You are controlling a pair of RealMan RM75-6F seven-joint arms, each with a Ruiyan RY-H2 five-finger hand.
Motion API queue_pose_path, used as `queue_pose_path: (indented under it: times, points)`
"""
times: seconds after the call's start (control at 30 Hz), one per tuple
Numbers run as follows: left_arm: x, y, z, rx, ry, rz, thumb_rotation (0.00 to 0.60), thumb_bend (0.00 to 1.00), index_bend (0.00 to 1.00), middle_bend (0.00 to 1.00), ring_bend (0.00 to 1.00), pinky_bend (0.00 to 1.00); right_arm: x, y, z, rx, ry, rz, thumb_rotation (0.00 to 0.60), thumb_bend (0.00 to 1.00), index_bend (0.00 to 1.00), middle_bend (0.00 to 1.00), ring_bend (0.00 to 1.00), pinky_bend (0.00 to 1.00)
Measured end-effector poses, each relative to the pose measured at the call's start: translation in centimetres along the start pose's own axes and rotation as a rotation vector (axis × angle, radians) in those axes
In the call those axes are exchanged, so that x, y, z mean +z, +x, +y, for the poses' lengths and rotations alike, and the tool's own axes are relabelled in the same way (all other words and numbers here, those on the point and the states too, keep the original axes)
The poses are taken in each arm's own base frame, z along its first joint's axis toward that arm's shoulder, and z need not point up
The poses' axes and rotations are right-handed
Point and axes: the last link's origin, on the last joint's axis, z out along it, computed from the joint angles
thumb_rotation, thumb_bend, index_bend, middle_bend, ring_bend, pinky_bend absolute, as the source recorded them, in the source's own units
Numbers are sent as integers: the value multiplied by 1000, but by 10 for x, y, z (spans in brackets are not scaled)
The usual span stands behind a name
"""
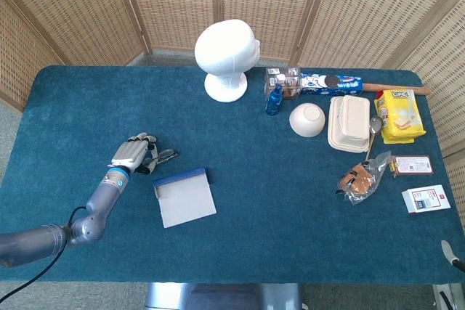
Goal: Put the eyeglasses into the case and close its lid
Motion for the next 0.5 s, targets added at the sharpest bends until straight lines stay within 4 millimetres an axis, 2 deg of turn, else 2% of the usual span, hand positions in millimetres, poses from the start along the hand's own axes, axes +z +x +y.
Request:
queue_pose_path:
  times: [0.5]
  points:
    - [-28, 11, -14, -91, -36, 48, 600, 471, 544, 184, 2, 86, -4, 1, -2, 13, 22, 11, 559, 238, 70, 174, 1, 164]
